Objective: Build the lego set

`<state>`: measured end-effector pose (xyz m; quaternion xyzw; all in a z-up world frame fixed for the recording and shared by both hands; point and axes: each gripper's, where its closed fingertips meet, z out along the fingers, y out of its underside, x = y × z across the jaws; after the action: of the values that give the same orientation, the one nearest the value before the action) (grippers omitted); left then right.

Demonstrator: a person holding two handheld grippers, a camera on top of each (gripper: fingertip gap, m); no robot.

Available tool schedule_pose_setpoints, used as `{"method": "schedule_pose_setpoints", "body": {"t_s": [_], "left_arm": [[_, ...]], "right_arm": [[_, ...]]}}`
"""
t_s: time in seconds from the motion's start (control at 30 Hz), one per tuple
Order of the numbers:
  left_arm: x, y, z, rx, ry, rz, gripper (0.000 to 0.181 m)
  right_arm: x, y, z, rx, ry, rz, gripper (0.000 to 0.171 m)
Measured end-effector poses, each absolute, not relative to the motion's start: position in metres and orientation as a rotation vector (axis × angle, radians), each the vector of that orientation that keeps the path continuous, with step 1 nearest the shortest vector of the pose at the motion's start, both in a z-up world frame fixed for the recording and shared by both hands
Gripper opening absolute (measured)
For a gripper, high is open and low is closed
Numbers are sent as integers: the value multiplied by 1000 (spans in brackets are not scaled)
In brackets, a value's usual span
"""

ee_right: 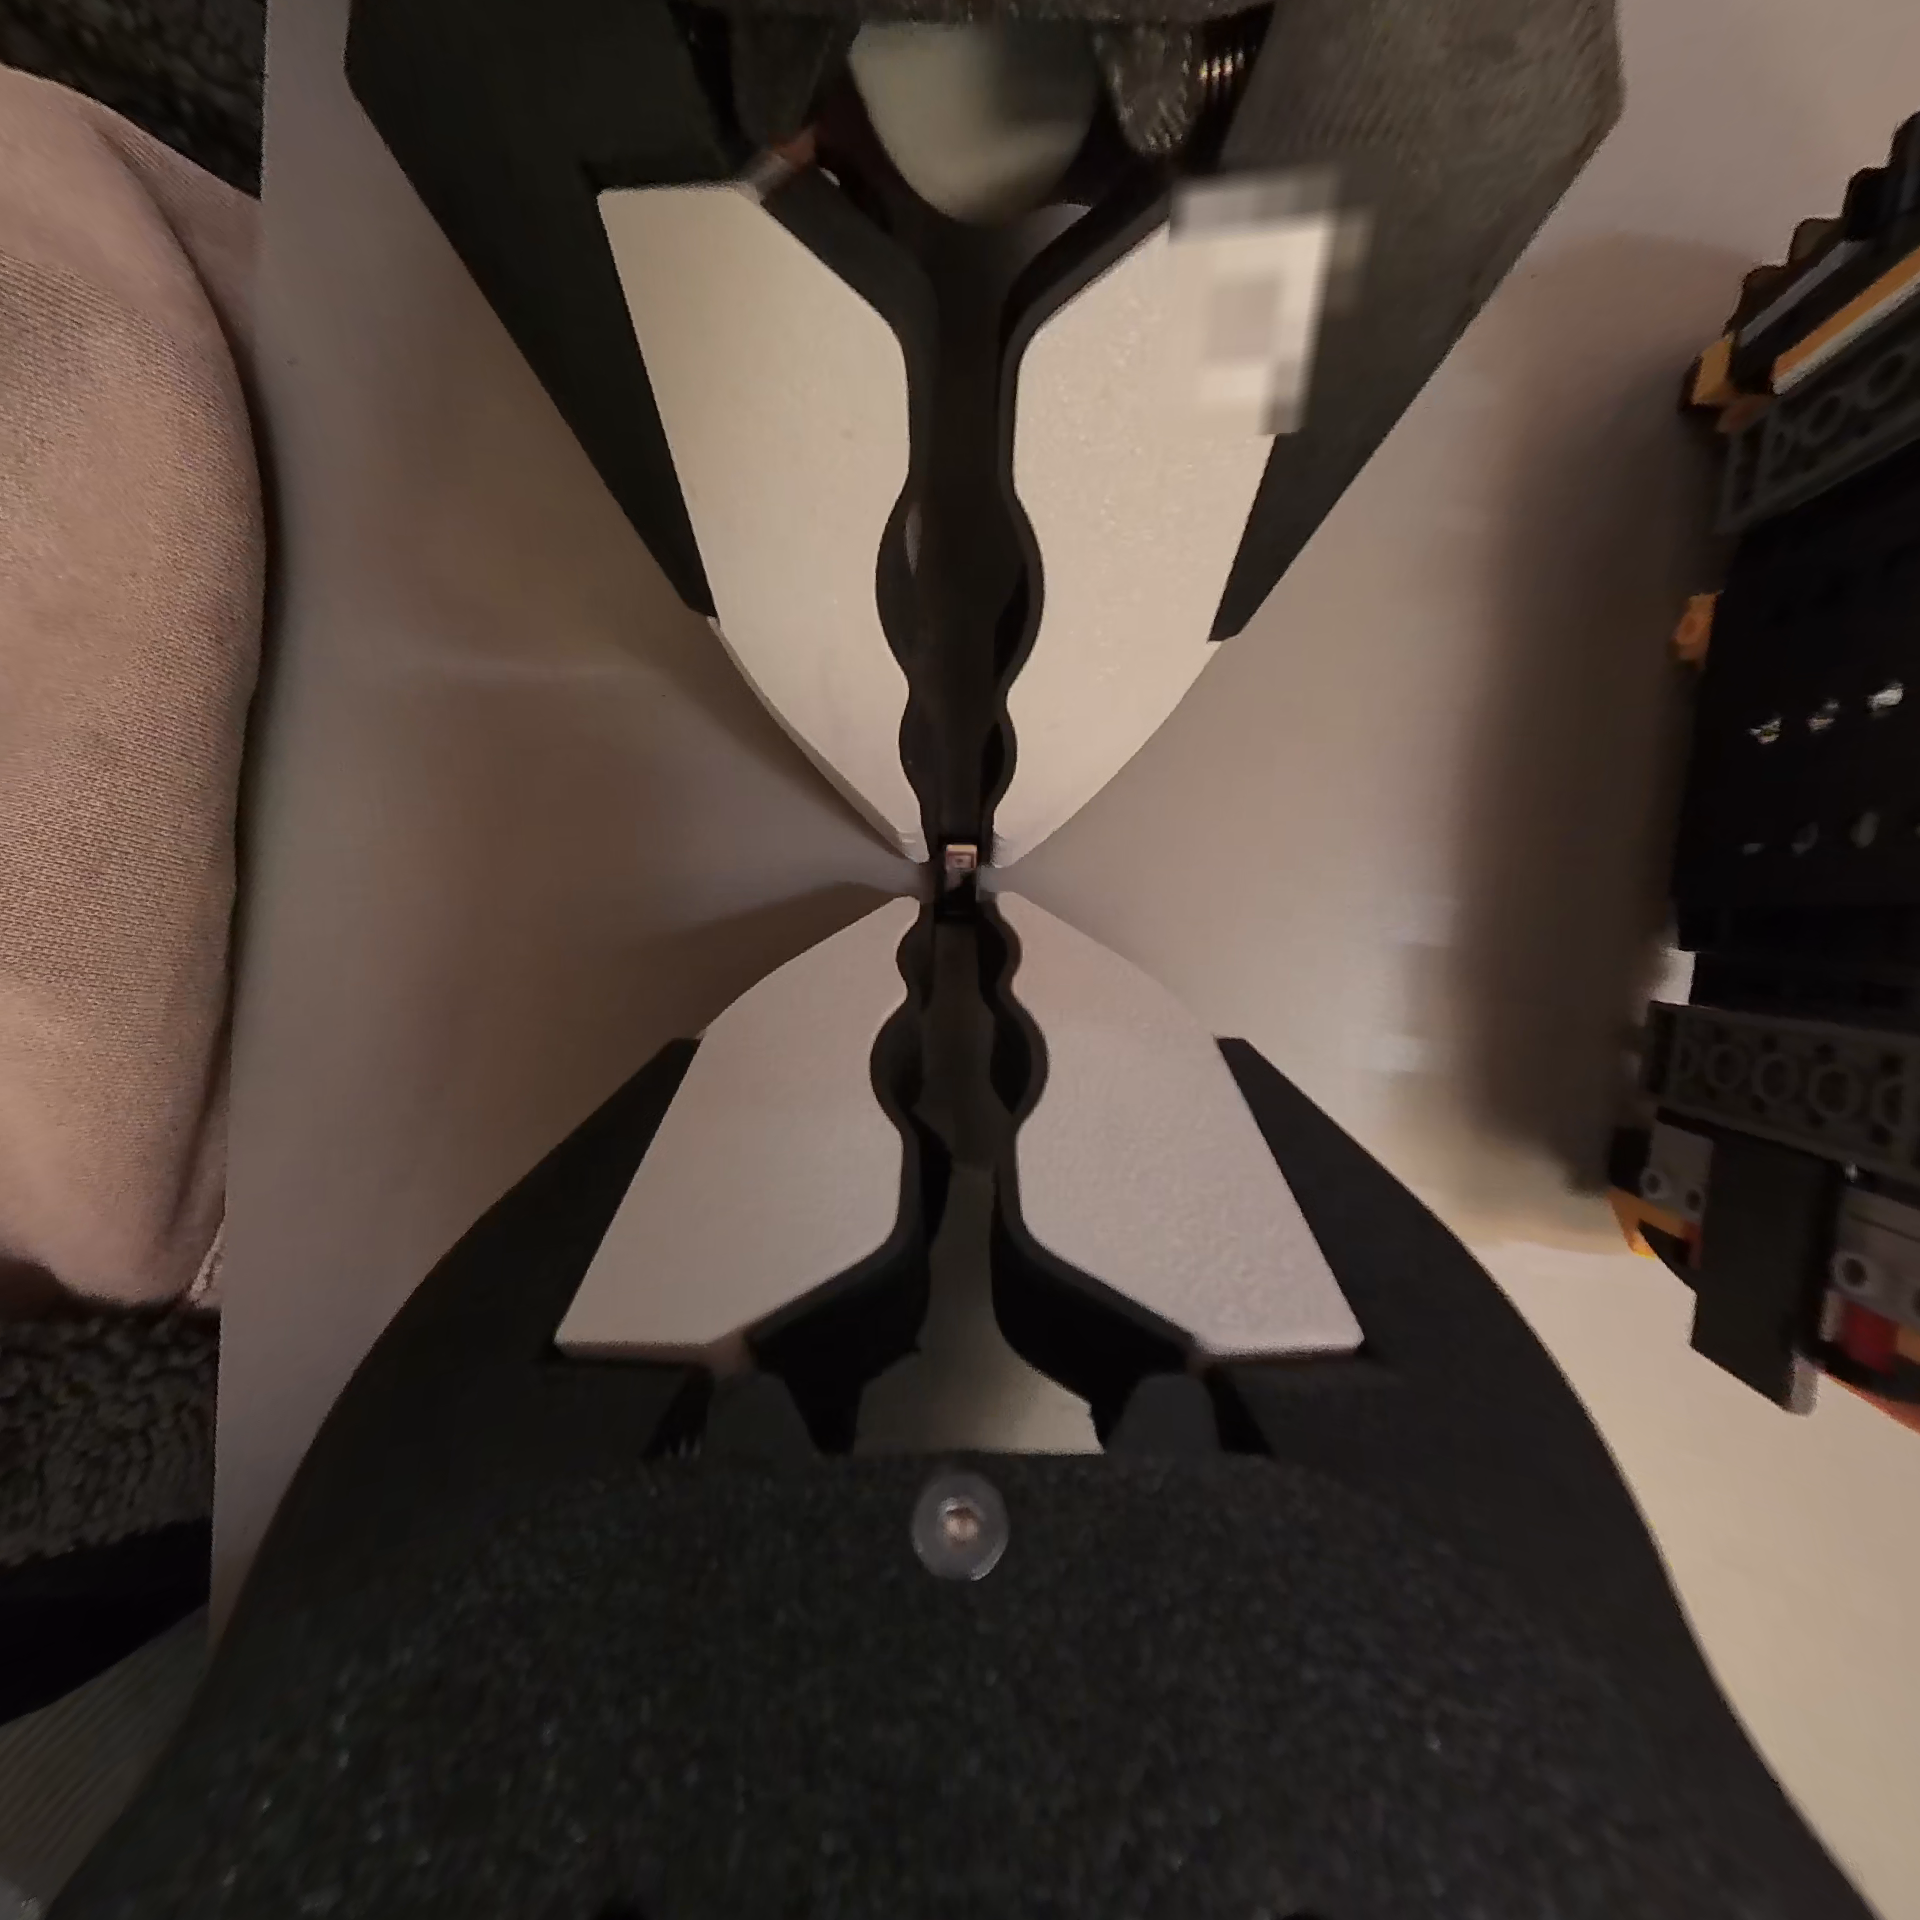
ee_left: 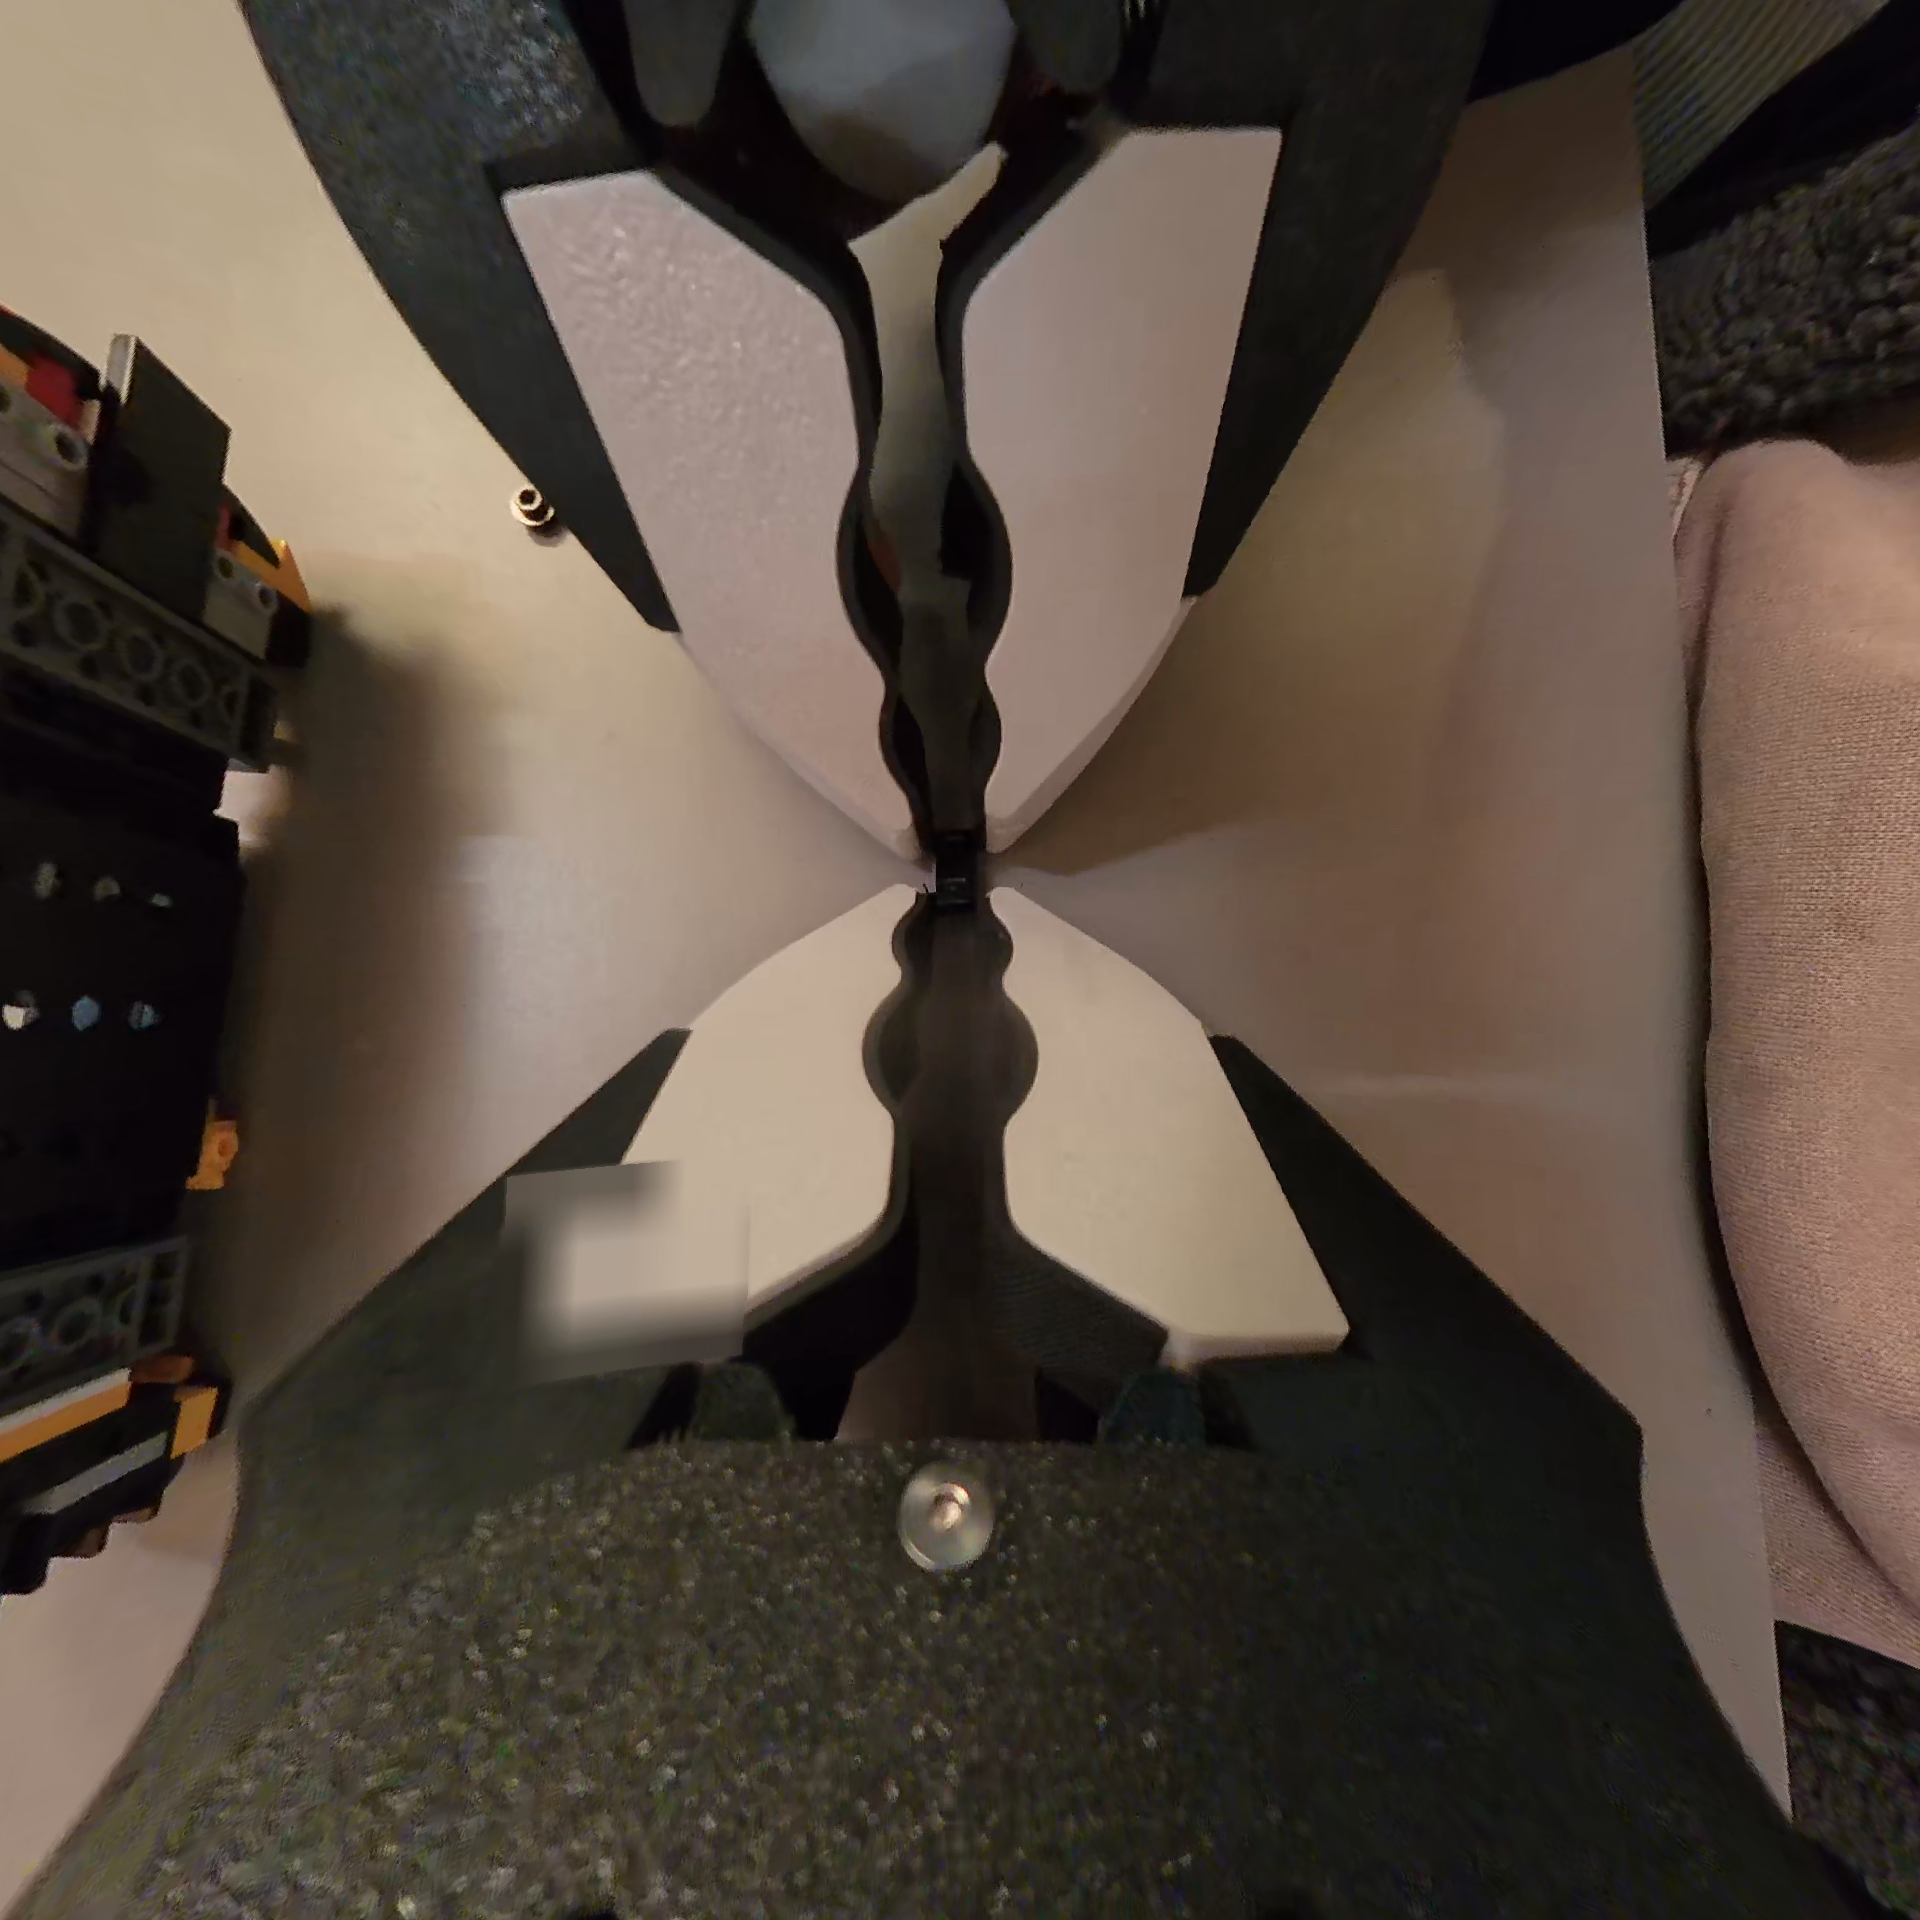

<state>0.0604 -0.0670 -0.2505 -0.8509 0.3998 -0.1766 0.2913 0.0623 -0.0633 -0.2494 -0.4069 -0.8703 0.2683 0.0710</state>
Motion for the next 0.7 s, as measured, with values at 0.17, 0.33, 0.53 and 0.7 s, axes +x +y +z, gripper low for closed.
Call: {"method": "schedule_pose_setpoints", "body": {"t_s": [0.17,0.33,0.53,0.7], "left_arm": [[60,-67,-251,-2277,1067,-465,7],[60,-68,-251,-2279,1070,-461,7],[59,-68,-251,-2284,1075,-443,7],[59,-68,-251,-2291,1057,-448,7]], "right_arm": [[62,-65,-248,-1222,-2588,838,9],[61,-65,-245,-1219,-2576,849,4],[61,-66,-246,-1262,-2603,823,5],[61,-66,-247,-1281,-2606,821,5]]}}
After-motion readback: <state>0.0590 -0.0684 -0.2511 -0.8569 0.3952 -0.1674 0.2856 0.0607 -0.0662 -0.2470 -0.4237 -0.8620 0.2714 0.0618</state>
